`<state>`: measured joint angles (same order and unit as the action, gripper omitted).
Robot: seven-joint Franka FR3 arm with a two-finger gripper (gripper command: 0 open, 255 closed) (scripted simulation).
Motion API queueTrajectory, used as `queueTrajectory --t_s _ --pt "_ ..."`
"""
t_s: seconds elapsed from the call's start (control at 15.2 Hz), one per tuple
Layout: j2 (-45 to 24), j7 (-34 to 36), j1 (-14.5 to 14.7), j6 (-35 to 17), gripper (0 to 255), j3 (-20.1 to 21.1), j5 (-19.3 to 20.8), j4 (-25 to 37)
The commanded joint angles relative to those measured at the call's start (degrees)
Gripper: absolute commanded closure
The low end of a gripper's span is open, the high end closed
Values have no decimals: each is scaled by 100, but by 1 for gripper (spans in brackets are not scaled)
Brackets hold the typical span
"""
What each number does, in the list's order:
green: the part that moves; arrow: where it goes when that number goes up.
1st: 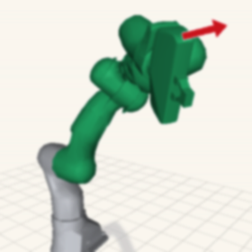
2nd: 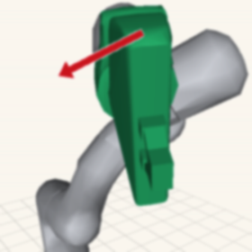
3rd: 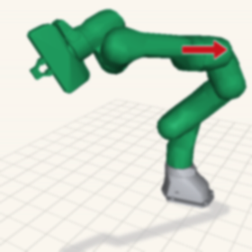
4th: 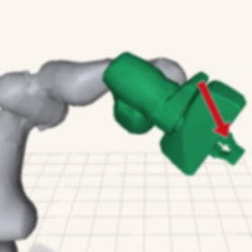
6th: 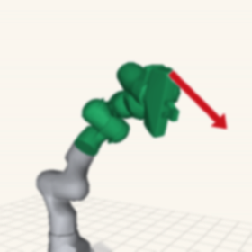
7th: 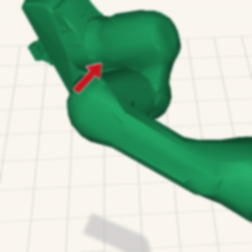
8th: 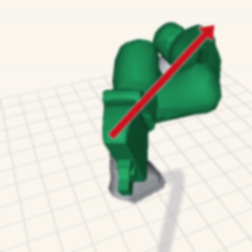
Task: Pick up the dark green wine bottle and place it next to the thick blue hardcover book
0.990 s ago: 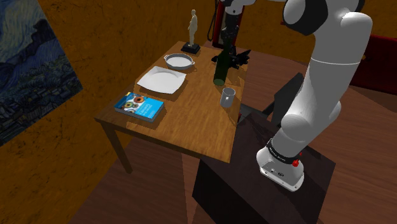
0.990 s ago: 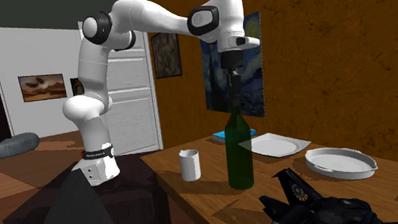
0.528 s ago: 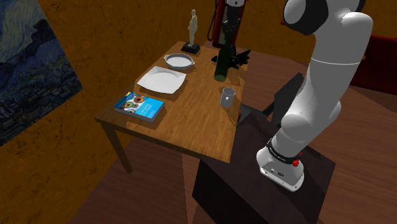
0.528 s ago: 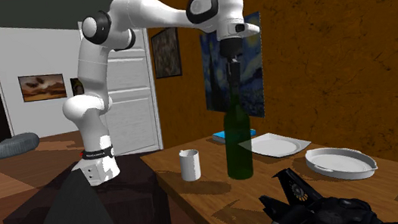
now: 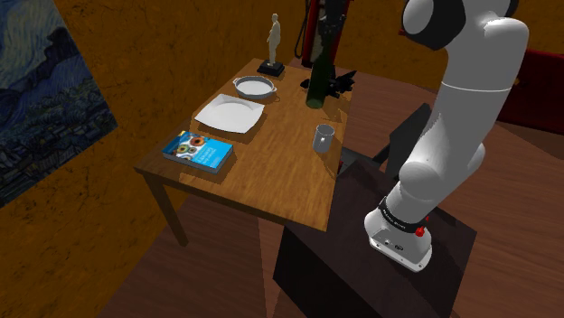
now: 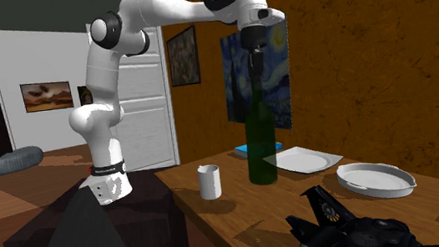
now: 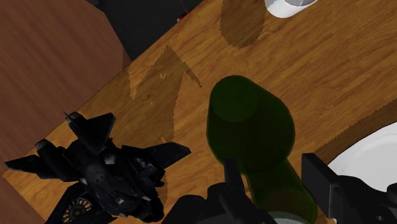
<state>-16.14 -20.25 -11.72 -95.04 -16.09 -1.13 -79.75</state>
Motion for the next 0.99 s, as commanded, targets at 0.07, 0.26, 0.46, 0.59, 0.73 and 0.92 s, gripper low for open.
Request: queueTrajectory --t_s 0.07,0.26,0.46,0.59,0.73,0.92 --pt "46 119 83 128 255 38 22 80" --pt "278 514 361 65 255 167 109 -221" --pt "451 911 621 31 255 310 175 -439" --pt "536 1175 786 21 255 411 209 -542" --pt "596 1437 946 19 255 515 235 -613" --pt "641 1828 1181 33 255 671 262 -660"
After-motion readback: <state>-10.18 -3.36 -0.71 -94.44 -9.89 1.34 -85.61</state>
